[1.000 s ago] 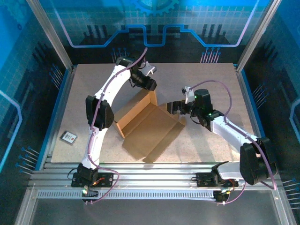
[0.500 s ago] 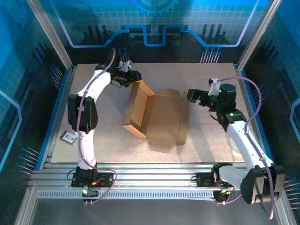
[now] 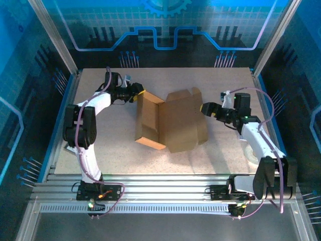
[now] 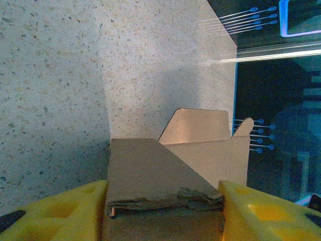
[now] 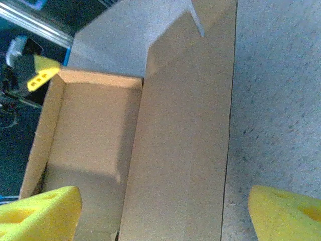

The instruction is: Fold the paper box

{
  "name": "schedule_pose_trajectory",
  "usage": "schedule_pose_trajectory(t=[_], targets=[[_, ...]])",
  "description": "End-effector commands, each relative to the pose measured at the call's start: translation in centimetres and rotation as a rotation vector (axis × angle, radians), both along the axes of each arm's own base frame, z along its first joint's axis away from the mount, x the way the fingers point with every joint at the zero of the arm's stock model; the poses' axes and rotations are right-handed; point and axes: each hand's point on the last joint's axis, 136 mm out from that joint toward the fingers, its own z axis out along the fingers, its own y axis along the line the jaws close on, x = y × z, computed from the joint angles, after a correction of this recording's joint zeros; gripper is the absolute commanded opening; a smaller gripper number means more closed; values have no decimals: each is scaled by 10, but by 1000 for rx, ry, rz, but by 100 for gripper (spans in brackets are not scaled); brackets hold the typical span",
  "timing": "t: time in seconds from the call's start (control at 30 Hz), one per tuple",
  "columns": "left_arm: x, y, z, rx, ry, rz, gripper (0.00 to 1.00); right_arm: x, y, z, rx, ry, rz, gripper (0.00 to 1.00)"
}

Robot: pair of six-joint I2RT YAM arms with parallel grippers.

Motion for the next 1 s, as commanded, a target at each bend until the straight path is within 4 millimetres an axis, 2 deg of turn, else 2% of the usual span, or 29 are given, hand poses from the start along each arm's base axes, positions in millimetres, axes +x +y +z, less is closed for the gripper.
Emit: schedule_pose_trajectory(t=[0.0, 0.17, 0.3, 0.5, 0.63, 0.7, 0.73, 0.83, 0.9, 0.97], targets=[[-2, 4, 25, -26, -71, 2, 54, -5, 12, -20, -14, 35, 37, 84], [-5, 8, 18, -23, -60, 12, 54, -7, 29, -33, -13, 65, 94, 75], [-7, 9, 15, -34, -57, 24, 54, -8, 38, -39, -85, 58, 111, 59], [-13, 10, 7, -22, -46, 27, 54, -4, 41, -31, -134, 11, 108, 35], [-17, 9, 2, -42, -41, 32, 56, -4, 42, -25, -191, -11, 119, 23], [-19, 7, 2, -59, -45, 30, 58, -5, 41, -28, -242, -3, 129, 15], [-21, 6, 3, -65, -50, 27, 60, 2, 42, -14, -264, -36, 134, 11], [-24, 6, 10, -63, -85, 6, 69, 5, 41, -6, -337, -54, 165, 10], [-22, 10, 20, -56, -123, -11, 78, 9, 40, 0, -395, -67, 190, 10], [-18, 18, 35, -40, -165, -17, 83, 11, 42, 7, -442, -73, 230, 9]])
